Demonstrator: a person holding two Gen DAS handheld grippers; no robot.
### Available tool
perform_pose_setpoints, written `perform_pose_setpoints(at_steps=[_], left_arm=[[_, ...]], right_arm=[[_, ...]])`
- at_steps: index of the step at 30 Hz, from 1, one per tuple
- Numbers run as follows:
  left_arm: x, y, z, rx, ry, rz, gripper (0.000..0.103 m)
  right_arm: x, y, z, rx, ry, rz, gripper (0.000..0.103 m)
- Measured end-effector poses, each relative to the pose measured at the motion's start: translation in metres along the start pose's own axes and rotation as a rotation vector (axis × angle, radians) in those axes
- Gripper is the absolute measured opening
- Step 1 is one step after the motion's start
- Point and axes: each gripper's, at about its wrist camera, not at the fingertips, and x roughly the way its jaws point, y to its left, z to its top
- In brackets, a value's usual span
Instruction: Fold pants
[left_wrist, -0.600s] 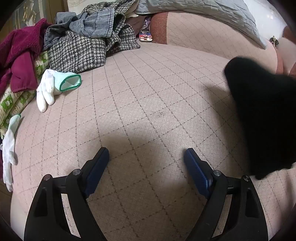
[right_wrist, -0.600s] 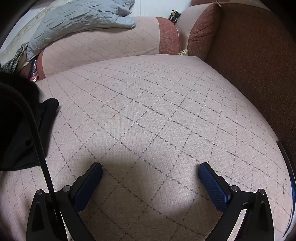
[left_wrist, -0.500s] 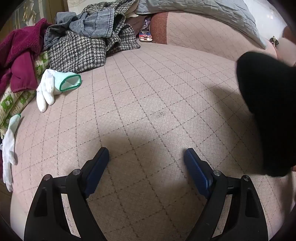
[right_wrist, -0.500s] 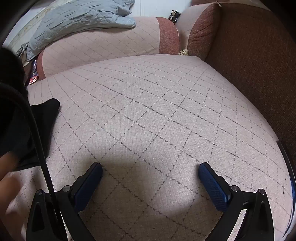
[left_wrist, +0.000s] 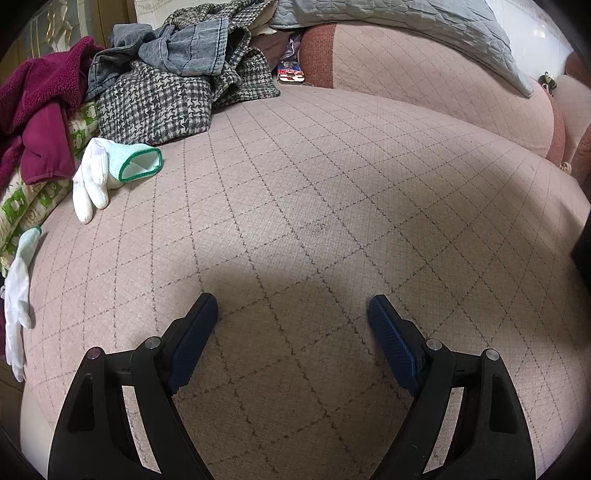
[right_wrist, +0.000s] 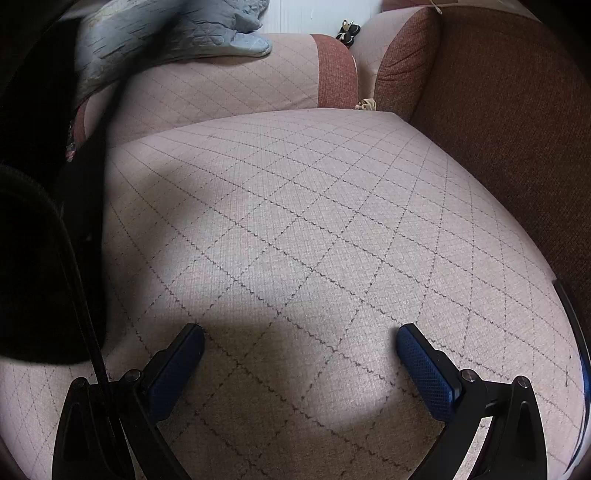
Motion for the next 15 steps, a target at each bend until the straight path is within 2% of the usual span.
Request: perform_pose_setpoints(at_steps=[15], left_arm=[[-0.0021,0.0015,-0.0001,0.000,0.003,0.002,0.085]], right_arm=[[0.0067,0.0031,-0.0020,-0.002,0.003,-0.004,0.103]])
